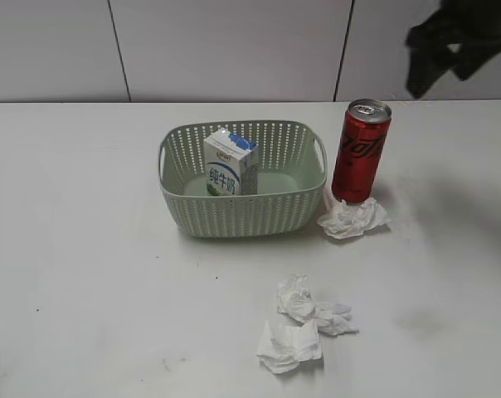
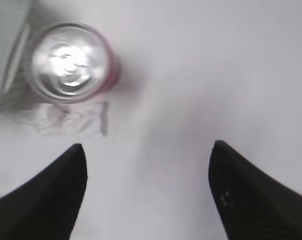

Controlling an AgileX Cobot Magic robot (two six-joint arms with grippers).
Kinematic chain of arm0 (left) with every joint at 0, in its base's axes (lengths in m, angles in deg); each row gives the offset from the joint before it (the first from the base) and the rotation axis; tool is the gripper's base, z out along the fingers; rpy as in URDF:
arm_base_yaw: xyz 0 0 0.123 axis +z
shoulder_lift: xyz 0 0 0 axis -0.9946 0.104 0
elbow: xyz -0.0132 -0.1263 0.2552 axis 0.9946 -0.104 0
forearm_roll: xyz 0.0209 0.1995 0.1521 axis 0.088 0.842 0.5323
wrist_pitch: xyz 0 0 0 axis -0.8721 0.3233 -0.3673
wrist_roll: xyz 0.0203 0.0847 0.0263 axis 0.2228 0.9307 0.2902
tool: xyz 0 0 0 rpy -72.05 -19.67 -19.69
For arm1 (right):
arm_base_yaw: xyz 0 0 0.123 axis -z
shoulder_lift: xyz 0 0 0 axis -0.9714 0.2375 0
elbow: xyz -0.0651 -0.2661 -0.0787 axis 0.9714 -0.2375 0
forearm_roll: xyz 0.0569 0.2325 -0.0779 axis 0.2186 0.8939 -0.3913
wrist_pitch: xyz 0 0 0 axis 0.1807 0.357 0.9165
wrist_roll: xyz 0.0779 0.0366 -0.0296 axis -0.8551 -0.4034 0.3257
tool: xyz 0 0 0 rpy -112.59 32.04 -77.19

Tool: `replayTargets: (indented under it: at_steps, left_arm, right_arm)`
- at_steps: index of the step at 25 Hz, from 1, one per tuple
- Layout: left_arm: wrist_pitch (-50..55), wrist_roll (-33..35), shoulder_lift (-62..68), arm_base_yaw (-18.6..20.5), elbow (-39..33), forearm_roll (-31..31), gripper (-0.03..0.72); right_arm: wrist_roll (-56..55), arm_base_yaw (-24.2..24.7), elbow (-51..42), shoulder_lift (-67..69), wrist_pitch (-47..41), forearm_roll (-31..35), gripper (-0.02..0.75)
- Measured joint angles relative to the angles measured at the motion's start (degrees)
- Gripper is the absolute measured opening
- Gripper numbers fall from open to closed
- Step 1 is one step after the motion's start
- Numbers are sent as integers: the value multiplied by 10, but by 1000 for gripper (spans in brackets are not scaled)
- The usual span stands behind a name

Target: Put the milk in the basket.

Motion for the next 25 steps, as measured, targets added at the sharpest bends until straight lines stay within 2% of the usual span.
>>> replayTargets:
  at_steps: [6, 9, 14, 18, 25]
  left_arm:
    - [0, 0, 0, 0, 0, 0, 234]
    - [0, 0, 0, 0, 0, 0, 234]
    - [0, 0, 0, 0, 0, 0, 234]
    - [0, 0, 0, 0, 0, 0, 234]
    - [0, 0, 0, 0, 0, 0, 234]
  right_arm:
    - [-69, 134, -29, -49, -18, -4, 587]
    - [-76, 171, -74, -87, -18, -9, 587]
    - [-77, 176, -201, -190, -18, 2, 587]
    - [-77, 176, -337, -303, -13, 19, 587]
    - [-79, 176, -562, -513, 63, 20, 587]
